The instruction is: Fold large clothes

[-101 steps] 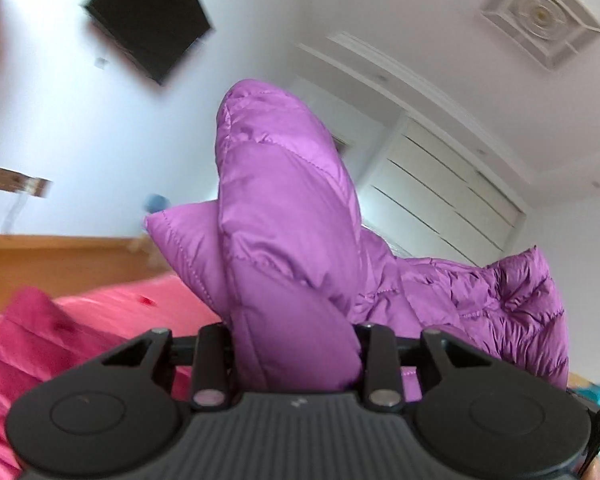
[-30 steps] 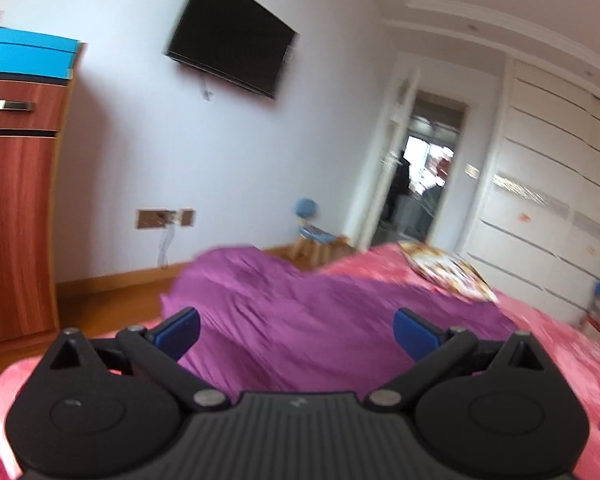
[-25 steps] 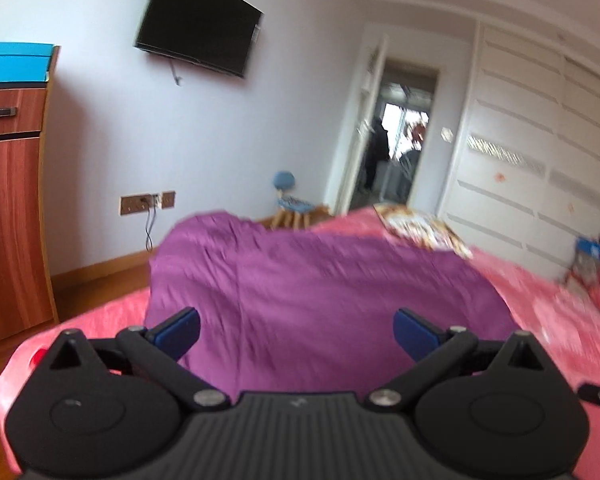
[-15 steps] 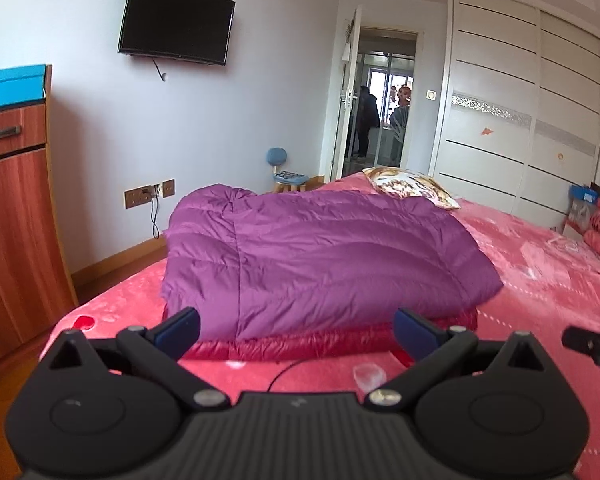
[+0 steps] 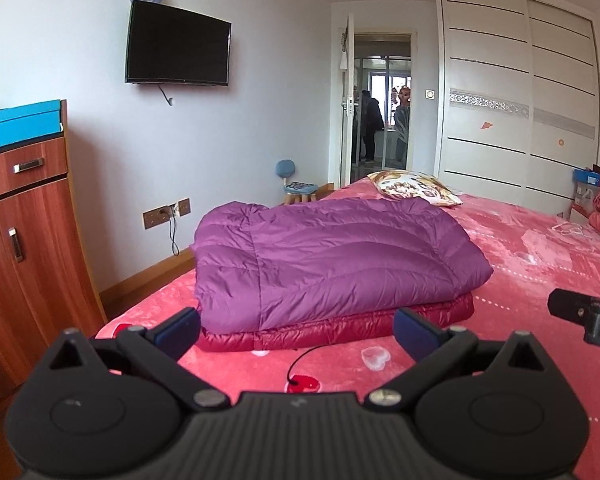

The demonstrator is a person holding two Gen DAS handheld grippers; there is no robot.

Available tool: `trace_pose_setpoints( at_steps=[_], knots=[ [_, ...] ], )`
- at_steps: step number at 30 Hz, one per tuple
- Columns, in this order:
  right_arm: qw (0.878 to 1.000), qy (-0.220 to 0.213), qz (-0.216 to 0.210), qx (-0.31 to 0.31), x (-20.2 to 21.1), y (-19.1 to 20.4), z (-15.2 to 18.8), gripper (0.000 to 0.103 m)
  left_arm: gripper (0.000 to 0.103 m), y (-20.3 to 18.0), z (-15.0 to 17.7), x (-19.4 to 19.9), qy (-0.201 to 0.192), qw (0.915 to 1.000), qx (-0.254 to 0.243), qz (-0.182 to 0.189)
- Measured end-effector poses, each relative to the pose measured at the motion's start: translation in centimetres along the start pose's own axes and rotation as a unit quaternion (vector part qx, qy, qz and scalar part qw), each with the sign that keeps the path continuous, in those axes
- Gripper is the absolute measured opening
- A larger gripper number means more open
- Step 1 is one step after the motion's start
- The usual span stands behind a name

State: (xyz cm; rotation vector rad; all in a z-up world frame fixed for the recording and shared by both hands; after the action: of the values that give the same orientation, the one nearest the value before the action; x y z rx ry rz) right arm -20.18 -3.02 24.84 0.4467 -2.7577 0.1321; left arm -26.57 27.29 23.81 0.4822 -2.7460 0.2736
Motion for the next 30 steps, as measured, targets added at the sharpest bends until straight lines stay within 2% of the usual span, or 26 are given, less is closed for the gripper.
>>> trace_pose_setpoints(
  at_steps=[14,30],
  knots=[
    [1.000,-0.007,0.000,0.023,2.3,1.6,0.4,0.103,0.102,0.0,0.4,1.2,0.004,1.0000,0.001,0.007],
    [0.999,-0.006,0.003,0.047,2.2,2.3,0.8,0.103,0.102,0.1,0.9,1.3,0.005,1.0000,0.006,0.001]
  ],
)
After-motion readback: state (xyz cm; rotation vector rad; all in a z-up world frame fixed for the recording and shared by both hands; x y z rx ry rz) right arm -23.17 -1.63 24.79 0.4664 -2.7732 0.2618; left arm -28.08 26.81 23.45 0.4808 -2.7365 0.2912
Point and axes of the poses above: each gripper's, at about its wrist camera, not at the fingertips, and x roughly against the way its jaws point, y to its left, z to its underside, the point moved 1 cm from there along -x, roughly the way its jaws point, and after that the axes turned 7 degrees about x, right-handed, at the moved point
